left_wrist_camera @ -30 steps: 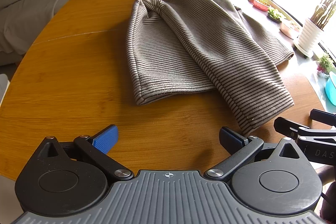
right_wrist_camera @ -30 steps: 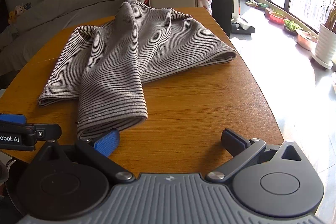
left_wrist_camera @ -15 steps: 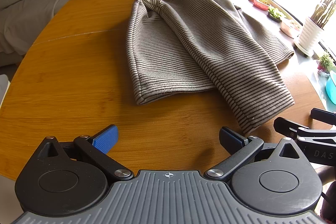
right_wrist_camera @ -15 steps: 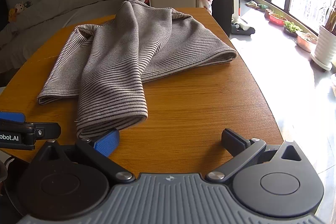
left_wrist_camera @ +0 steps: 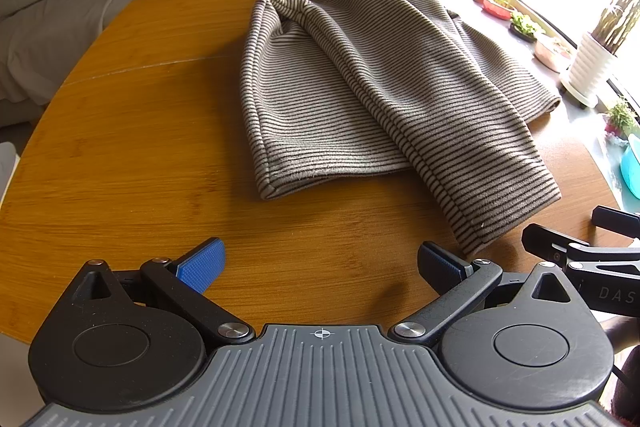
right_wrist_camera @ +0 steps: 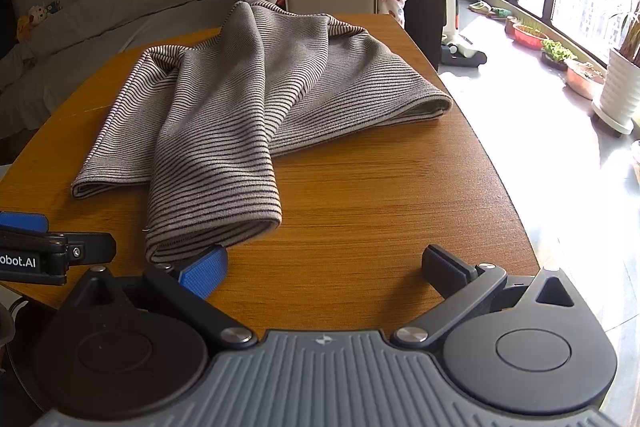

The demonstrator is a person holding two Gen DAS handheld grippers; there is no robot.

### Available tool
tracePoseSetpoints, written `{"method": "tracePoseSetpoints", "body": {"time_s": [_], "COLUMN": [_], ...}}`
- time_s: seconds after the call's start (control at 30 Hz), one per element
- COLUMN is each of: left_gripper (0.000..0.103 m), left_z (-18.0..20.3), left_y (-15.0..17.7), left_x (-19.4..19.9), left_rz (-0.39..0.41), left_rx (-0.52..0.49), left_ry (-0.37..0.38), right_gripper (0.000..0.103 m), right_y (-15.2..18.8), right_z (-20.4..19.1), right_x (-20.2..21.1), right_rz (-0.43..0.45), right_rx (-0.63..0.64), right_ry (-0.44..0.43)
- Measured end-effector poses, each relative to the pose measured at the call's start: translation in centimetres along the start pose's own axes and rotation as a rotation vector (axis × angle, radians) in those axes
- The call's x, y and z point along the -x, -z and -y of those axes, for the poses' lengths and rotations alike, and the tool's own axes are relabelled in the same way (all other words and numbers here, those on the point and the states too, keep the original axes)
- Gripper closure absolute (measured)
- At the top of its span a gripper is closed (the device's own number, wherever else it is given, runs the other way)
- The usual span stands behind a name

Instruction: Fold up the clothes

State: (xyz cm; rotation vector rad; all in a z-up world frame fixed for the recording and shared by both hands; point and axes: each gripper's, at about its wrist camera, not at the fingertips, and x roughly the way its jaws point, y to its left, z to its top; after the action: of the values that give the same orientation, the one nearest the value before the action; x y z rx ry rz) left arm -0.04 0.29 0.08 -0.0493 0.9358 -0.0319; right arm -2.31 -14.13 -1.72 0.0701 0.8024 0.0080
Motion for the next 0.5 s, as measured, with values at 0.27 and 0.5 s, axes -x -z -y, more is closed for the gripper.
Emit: {"method": "tracePoseSetpoints", "body": {"time_s": [0.27,0.5], "left_gripper": [0.0,0.0], "left_z": [-0.3,-1.3], "left_y": [-0.2,-1.4], "left_x": [0.1,0.1], "left_rz": [-0.01,-0.023], "left_rx": [0.005,0.034], "left_ry": [0.018,0.07], "right_gripper": [0.0,0.0], "right_y": [-0.6,-2.1], "right_z": [1.0,2.1], "right_x": [0.1,0.6], "right_rz": [-0.012,0.016], "right_rx": [-0.034,-0.056], "right_ry": [-0.04,-0.086]}}
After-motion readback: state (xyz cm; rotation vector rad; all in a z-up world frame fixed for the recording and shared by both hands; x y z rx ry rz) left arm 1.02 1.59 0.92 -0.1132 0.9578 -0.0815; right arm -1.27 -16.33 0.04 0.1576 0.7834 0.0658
